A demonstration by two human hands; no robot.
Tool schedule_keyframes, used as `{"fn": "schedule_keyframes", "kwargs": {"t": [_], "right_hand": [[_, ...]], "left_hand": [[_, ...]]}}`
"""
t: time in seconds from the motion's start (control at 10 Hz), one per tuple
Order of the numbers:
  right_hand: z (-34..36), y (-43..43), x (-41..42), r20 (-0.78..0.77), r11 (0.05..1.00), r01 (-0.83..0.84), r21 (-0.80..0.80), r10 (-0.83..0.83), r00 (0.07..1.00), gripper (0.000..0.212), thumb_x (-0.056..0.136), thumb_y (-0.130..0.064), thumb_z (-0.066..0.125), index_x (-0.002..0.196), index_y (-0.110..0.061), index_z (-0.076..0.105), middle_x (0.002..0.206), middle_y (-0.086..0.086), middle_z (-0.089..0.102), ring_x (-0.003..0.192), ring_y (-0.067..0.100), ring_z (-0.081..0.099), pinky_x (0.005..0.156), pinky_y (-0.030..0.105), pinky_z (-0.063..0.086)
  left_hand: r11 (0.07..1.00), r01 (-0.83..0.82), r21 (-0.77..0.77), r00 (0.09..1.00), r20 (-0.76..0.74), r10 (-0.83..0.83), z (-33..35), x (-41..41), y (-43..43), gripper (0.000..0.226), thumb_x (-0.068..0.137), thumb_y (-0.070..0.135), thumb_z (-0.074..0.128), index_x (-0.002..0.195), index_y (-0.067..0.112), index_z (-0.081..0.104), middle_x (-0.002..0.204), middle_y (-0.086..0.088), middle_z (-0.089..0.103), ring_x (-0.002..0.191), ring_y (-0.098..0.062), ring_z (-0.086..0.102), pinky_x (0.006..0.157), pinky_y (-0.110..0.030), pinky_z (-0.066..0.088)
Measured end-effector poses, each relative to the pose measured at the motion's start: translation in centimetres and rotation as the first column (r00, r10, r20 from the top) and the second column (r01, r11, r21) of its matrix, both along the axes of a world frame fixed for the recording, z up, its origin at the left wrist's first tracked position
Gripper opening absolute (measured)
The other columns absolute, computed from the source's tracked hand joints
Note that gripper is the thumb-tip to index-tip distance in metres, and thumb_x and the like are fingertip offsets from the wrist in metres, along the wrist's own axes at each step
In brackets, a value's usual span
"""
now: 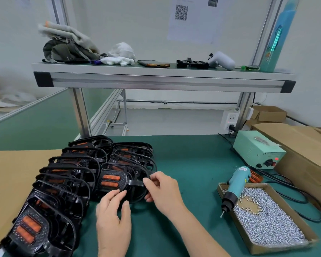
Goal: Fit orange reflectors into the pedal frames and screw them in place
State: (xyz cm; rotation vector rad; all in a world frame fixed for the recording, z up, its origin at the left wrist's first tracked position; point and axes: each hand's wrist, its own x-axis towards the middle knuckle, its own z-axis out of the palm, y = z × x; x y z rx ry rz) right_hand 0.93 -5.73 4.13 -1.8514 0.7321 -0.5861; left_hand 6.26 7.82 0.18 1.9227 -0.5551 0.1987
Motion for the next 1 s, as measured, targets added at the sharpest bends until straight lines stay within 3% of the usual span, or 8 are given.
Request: {"fn": "schedule_keyframes", "kwargs": {"t": [0.1,0.2,0.4,0.7,0.8,0.9,1.0], "right_hand": [[-1.0,0.3,-0.2,-0.049,0.998,-0.025,-0.065,0.021,0.999,0.012,0.094,-0.039,0.060,0.097,-0.028,0.059,0.071,-0.004,0.064,0.056,0.016,0.068,0.069,0.042,0.061],[-1.4,0.5,-0.4,-0.076,0.997,-0.021,-0.081,0.015,0.997,0.028,0.093,-0.049,0.055,0.116,-0.035,0.048,0.080,-0.006,0.063,0.058,0.011,0.067,0.070,0.040,0.060],[-1.5,0.3,-0.8,-0.123,0.990,-0.021,-0.139,0.004,0.992,0.041,0.096,-0.055,0.048,0.128,-0.031,0.045,0.086,-0.008,0.063,0.074,0.012,0.068,0.080,0.039,0.056],[-1.7,0.1,-1.2,-0.164,0.989,-0.039,-0.146,0.015,0.986,0.044,0.093,-0.059,0.047,0.128,-0.031,0.045,0.088,-0.007,0.065,0.079,0.014,0.068,0.083,0.040,0.056],[-1.7,0.1,-1.3,-0.192,0.983,-0.022,-0.184,-0.014,0.981,0.045,0.093,-0.060,0.047,0.128,-0.032,0.046,0.089,-0.013,0.063,0.083,0.009,0.063,0.082,0.034,0.052],[-1.4,0.3,-1.7,-0.197,0.965,0.004,-0.262,-0.058,0.979,0.044,0.095,-0.059,0.046,0.129,-0.032,0.047,0.096,-0.016,0.060,0.090,0.008,0.060,0.087,0.034,0.050],[-1.6,0.5,-2.5,-0.139,0.941,0.069,-0.330,-0.121,0.983,0.043,0.097,-0.057,0.046,0.131,-0.032,0.044,0.103,-0.018,0.053,0.087,0.007,0.054,0.088,0.031,0.046]], "left_hand": [[0.996,0.011,0.086,0.999,-0.034,-0.008,-0.1,0.1,-0.1,0.029,0.085,0.000,0.071,0.111,0.014,0.075,0.126,0.001,0.059,0.118,-0.022,0.045,0.092,-0.030,0.034],[0.994,0.014,0.111,1.000,-0.019,-0.012,-0.3,0.1,-0.2,0.029,0.082,-0.002,0.073,0.107,0.012,0.076,0.126,-0.001,0.058,0.117,-0.024,0.046,0.095,-0.032,0.034],[0.998,-0.003,0.065,1.000,0.006,0.003,-0.4,0.3,-0.1,0.024,0.080,-0.004,0.073,0.094,0.016,0.076,0.120,0.005,0.058,0.115,-0.018,0.045,0.091,-0.033,0.037],[0.999,-0.037,-0.038,0.999,0.011,0.038,0.0,-0.4,-0.3,0.038,0.069,-0.014,0.073,0.067,0.023,0.066,0.102,0.007,0.057,0.104,-0.013,0.044,0.086,-0.031,0.034],[0.998,-0.039,-0.053,0.998,0.043,0.041,-0.1,-0.2,-0.2,0.040,0.066,-0.014,0.075,0.071,0.024,0.063,0.099,0.011,0.057,0.102,-0.014,0.046,0.085,-0.032,0.034],[0.996,-0.027,-0.082,0.998,0.051,0.031,-0.2,-0.2,-0.1,0.043,0.068,-0.008,0.080,0.073,0.029,0.058,0.092,0.013,0.057,0.093,-0.020,0.052,0.078,-0.035,0.039],[0.989,-0.021,-0.145,1.000,0.005,0.022,-0.1,-0.7,-0.1,0.039,0.075,0.004,0.082,0.068,0.031,0.055,0.081,0.009,0.056,0.073,-0.013,0.054,0.069,-0.026,0.042]]}}
